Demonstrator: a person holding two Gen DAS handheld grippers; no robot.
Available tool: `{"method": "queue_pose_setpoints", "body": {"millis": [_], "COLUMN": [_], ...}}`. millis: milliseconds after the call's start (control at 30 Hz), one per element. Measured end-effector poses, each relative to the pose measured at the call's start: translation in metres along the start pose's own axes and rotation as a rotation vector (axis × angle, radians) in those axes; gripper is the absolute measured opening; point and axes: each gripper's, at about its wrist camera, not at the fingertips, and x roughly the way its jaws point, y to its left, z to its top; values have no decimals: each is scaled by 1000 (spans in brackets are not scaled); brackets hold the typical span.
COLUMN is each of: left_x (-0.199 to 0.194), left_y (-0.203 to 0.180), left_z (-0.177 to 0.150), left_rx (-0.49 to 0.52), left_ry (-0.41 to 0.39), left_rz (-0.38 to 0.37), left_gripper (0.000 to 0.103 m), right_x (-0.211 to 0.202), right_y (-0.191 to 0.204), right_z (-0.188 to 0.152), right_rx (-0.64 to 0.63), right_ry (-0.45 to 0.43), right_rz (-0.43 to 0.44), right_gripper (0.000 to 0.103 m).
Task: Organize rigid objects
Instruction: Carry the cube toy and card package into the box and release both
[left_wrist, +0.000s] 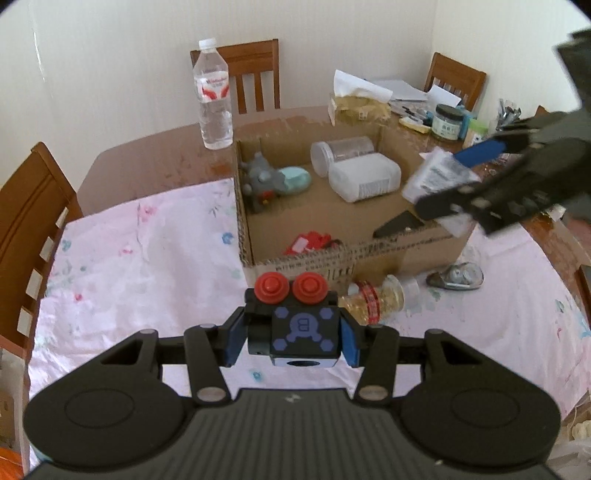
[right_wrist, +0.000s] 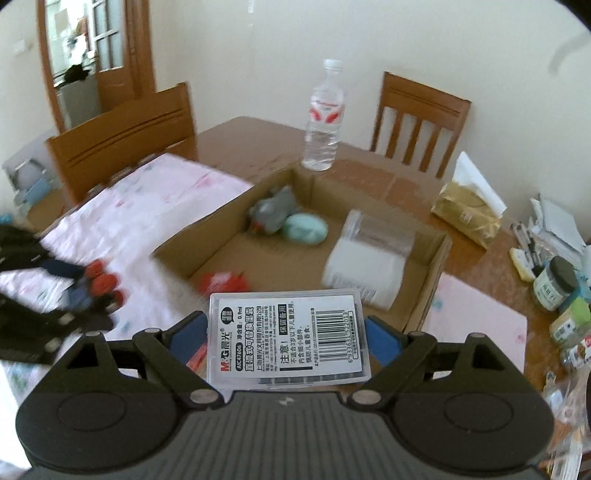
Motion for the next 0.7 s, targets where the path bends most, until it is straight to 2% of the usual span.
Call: {"method": "queue_pose_setpoints", "body": {"millis": [300, 400, 600, 700], "left_x": [0, 1, 5, 9], "left_y": [10, 13, 16, 14], "left_z": [6, 9, 24, 40], "left_rx": [-11, -8, 14, 34], "left_ry": [-11, -12, -33, -59], "left_rz": [15, 20, 16, 9], "left_gripper": [50, 50, 50, 50], "right_x": [62, 63, 52, 44], "right_y": [-9, -7, -14, -15], "right_z": [12, 13, 15, 13], "right_rx": [53, 62, 145, 171], "right_ry": [66, 36, 34, 59], "right_rz": [-38, -59, -74, -120], "right_gripper": [94, 103, 103, 103]}}
